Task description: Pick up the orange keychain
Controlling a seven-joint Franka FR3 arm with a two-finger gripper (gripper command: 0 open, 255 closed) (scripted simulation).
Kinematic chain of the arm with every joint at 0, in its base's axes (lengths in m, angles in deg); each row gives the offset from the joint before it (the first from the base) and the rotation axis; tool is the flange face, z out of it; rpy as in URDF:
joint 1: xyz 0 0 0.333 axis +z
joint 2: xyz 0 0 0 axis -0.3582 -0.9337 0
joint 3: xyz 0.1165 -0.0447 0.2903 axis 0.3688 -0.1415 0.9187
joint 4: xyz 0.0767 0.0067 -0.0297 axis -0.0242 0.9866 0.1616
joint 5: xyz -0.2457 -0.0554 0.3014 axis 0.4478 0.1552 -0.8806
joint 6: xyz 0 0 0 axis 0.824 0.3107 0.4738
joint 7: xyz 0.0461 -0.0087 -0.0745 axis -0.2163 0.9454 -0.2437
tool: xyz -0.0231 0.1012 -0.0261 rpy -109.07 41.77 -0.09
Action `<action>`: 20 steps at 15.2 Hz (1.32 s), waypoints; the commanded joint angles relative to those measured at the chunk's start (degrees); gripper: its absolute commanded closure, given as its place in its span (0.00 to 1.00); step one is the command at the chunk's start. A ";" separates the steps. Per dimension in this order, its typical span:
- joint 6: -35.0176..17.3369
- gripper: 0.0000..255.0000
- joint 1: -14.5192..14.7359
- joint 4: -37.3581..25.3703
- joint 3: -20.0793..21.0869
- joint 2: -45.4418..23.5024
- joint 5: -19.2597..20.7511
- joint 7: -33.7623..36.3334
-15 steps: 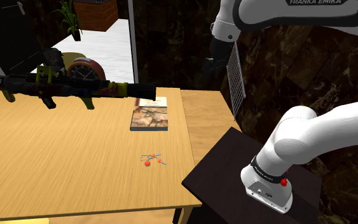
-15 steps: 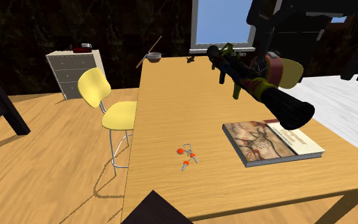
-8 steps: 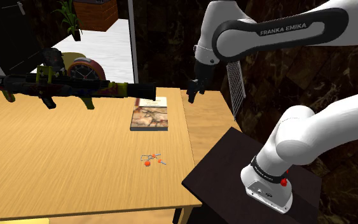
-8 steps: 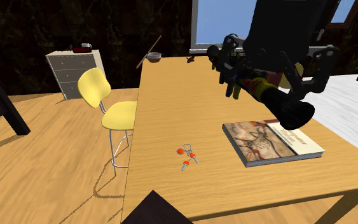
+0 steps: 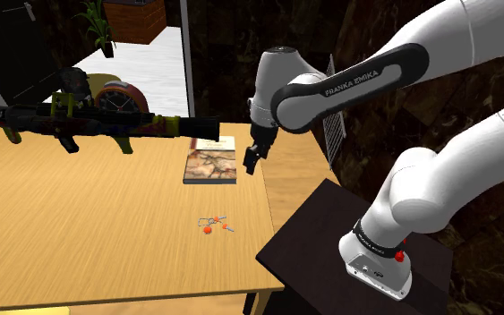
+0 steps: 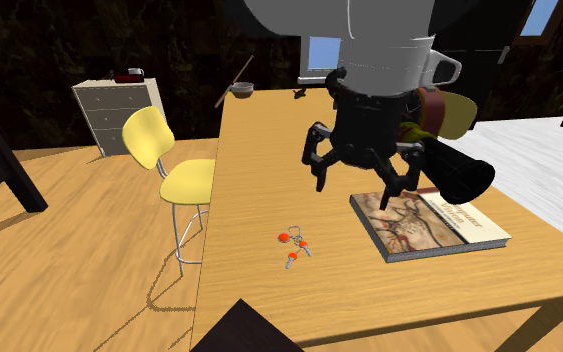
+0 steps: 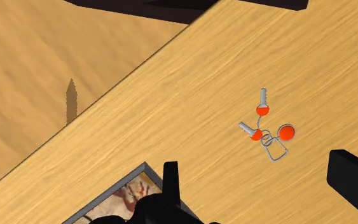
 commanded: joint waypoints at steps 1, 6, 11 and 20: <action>-4.10 0.00 0.72 0.47 1.06 -3.69 -0.01 0.00; -13.59 0.00 2.08 -0.07 3.87 -14.19 1.41 1.10; -22.08 0.00 3.25 -2.40 5.92 -25.72 6.21 4.37; -31.06 0.00 7.68 -7.08 3.46 -40.46 15.91 11.07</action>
